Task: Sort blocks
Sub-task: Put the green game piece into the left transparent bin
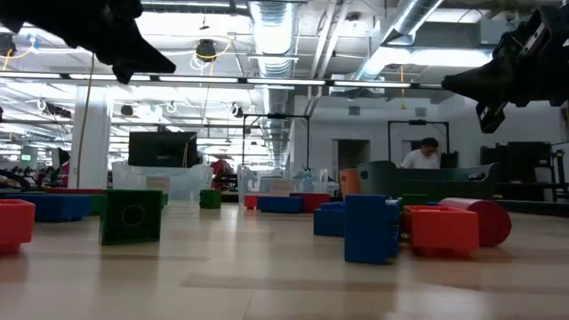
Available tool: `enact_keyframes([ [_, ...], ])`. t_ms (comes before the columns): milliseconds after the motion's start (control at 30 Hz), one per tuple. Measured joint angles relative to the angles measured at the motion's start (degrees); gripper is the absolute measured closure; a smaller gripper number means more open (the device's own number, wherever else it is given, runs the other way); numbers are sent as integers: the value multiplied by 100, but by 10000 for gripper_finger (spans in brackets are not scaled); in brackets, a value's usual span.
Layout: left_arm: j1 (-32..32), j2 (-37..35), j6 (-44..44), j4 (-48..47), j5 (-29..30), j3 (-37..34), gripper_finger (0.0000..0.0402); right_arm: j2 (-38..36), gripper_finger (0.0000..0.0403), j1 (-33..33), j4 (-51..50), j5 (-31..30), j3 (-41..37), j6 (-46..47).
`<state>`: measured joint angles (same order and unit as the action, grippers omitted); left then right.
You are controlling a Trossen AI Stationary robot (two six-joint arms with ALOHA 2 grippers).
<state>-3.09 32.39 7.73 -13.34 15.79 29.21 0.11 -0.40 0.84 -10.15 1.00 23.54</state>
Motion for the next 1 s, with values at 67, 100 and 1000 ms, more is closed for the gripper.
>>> enact_keyframes([
  [67, 4, 192, 0, -330, 0, 225, 367, 67, 392, 0, -444, 36, 220, -4],
  [100, 4, 275, 0, -477, -4, 326, 357, 120, 392, 0, -679, 32, 358, -20],
  [1000, 15, 2595, 449, -3089, -191, 1897, 263, 2572, 382, -467, -1212, -47, 1801, -1485],
])
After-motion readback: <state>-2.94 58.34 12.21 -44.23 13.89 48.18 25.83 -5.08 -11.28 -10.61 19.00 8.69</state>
